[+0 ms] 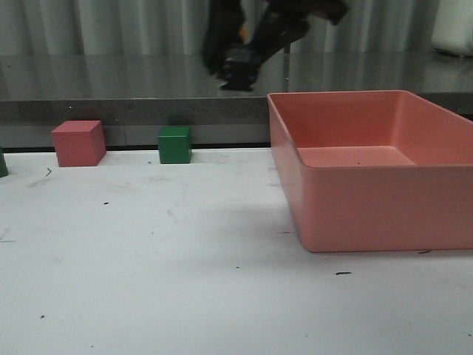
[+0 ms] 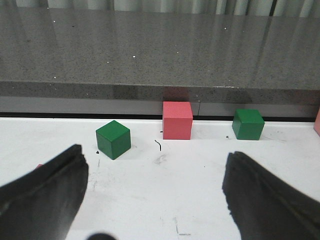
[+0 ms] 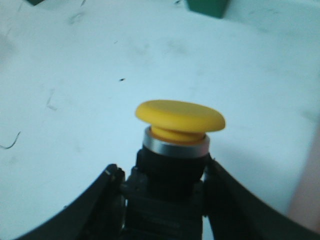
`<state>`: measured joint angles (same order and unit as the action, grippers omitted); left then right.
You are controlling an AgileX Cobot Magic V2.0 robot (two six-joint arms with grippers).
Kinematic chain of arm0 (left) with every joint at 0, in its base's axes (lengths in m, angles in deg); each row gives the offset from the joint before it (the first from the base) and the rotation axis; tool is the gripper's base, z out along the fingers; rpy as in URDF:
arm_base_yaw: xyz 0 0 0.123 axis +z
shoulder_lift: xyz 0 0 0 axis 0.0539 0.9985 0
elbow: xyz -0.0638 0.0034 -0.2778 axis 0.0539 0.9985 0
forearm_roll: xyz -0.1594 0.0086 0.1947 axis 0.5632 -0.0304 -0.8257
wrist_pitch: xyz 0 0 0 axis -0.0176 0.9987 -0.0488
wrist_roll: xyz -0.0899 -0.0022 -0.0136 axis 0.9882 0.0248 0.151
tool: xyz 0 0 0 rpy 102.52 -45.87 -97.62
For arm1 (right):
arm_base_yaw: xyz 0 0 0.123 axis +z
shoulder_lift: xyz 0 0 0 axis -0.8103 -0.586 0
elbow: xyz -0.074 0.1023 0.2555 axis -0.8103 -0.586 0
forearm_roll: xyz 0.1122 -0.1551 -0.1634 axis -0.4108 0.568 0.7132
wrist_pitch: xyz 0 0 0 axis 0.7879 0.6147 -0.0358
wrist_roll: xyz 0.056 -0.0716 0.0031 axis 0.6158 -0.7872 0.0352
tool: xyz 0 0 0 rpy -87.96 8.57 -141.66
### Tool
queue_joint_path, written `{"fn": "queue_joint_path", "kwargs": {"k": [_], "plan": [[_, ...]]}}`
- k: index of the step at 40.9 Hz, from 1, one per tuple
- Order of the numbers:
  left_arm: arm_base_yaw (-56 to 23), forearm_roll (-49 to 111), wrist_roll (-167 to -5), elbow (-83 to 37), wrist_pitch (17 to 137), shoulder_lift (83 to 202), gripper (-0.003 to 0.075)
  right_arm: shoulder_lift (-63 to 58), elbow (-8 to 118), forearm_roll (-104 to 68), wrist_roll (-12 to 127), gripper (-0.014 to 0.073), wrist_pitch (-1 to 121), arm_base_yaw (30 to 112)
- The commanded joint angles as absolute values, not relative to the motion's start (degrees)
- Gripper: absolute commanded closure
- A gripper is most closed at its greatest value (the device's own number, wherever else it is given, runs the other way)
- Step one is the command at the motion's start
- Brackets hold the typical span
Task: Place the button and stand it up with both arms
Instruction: 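Lift the button out of the bin and carry it toward the left arm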
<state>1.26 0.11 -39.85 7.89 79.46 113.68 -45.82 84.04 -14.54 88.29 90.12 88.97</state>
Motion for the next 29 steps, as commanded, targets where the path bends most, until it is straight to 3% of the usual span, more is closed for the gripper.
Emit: {"fn": "queue_joint_path", "kwargs": {"k": [1,14,29], "plan": [[0.9,0.0,-39.4,5.8,74.9,114.2,0.0192,-46.5,87.5,-17.4,87.7,0.0321,86.1,92.8],[0.9,0.0,-39.4,5.8,74.9,114.2,0.0192,-62.9,102.4,-15.9,96.6,0.0321,93.1,96.9],[0.9,0.0,-39.4,5.8,75.4,114.2,0.0192,-70.6,102.9,-11.9,106.7,0.0314,93.1,96.3]]}}
